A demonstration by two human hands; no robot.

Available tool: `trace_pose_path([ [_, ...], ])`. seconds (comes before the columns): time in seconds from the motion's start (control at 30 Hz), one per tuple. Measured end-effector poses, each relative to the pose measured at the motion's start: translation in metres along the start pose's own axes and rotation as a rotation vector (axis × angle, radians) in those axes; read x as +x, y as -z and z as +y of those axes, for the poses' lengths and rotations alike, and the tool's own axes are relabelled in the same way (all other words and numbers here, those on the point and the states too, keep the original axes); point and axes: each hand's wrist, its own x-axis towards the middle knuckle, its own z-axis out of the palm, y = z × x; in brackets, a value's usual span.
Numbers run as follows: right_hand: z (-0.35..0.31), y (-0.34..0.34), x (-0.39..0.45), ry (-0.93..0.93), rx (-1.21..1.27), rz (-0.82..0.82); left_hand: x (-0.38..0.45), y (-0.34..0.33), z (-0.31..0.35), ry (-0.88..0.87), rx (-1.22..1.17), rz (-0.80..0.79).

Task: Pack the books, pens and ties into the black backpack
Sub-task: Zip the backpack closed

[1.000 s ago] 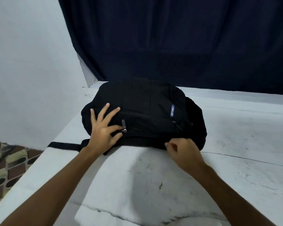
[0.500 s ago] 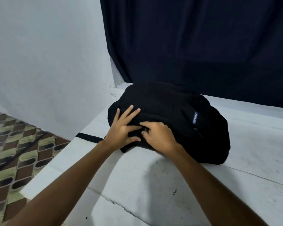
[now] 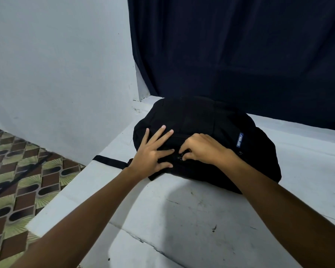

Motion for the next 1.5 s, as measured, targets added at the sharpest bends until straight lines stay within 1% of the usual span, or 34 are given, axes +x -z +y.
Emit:
trace_pose_path([
  [0.1, -0.003, 0.002, -0.004, -0.069, -0.002, 0.048, 0.000, -0.002, 0.001, 0.012, -0.010, 0.034],
  [0.17, -0.007, 0.004, -0.007, -0.157, 0.032, 0.095, 0.001, -0.004, 0.003, 0.037, -0.020, 0.070],
  [0.3, -0.013, 0.003, -0.019, -0.330, 0.232, 0.146, 0.007, -0.005, 0.006, 0.077, -0.042, 0.138],
  [0.4, -0.018, -0.006, -0.029, -0.394, 0.335, 0.182, 0.009, -0.004, 0.005, 0.073, -0.040, 0.149],
  [0.5, -0.012, -0.015, -0.047, -0.446, 0.380, 0.279, 0.006, -0.004, 0.002, 0.049, -0.050, 0.162],
  [0.57, 0.001, -0.019, -0.068, -0.485, 0.402, 0.310, 0.004, -0.004, 0.000, 0.030, -0.063, 0.172],
  [0.67, 0.038, -0.024, -0.115, -0.563, 0.431, 0.372, 0.001, -0.006, -0.003, 0.000, -0.058, 0.172],
  [0.73, 0.070, -0.029, -0.153, -0.652, 0.479, 0.491, 0.002, -0.008, -0.002, 0.005, -0.037, 0.171],
  [0.83, 0.103, -0.038, -0.197, -0.778, 0.472, 0.631, 0.009, -0.008, 0.018, 0.090, -0.008, 0.186],
  [0.9, 0.107, -0.044, -0.206, -0.743, 0.547, 0.651, 0.022, -0.007, 0.050, 0.092, -0.030, 0.215],
  [0.97, 0.104, -0.051, -0.205, -0.693, 0.631, 0.665, 0.041, -0.011, 0.099, 0.002, -0.067, 0.212],
  [1.03, 0.104, -0.054, -0.203, -0.675, 0.670, 0.687, 0.062, -0.025, 0.151, -0.064, -0.026, 0.140],
  [1.07, 0.104, -0.054, -0.203, -0.664, 0.694, 0.693, 0.070, -0.036, 0.173, -0.057, 0.023, 0.086],
  [1.13, 0.105, -0.055, -0.205, -0.633, 0.737, 0.692, 0.081, -0.056, 0.198, 0.021, 0.088, -0.011],
  [1.23, 0.097, -0.057, -0.207, -0.562, 0.776, 0.602, 0.077, -0.064, 0.196, 0.129, 0.064, -0.046],
  [1.3, 0.088, -0.059, -0.203, -0.469, 0.752, 0.531, 0.060, -0.058, 0.187, 0.104, 0.046, -0.020],
  [1.37, 0.073, -0.060, -0.196, -0.364, 0.713, 0.500, 0.037, -0.045, 0.179, 0.077, 0.038, 0.011],
  [1.5, 0.030, -0.067, -0.184, -0.166, 0.610, 0.512, -0.011, -0.004, 0.165, 0.084, 0.012, 0.043],
])
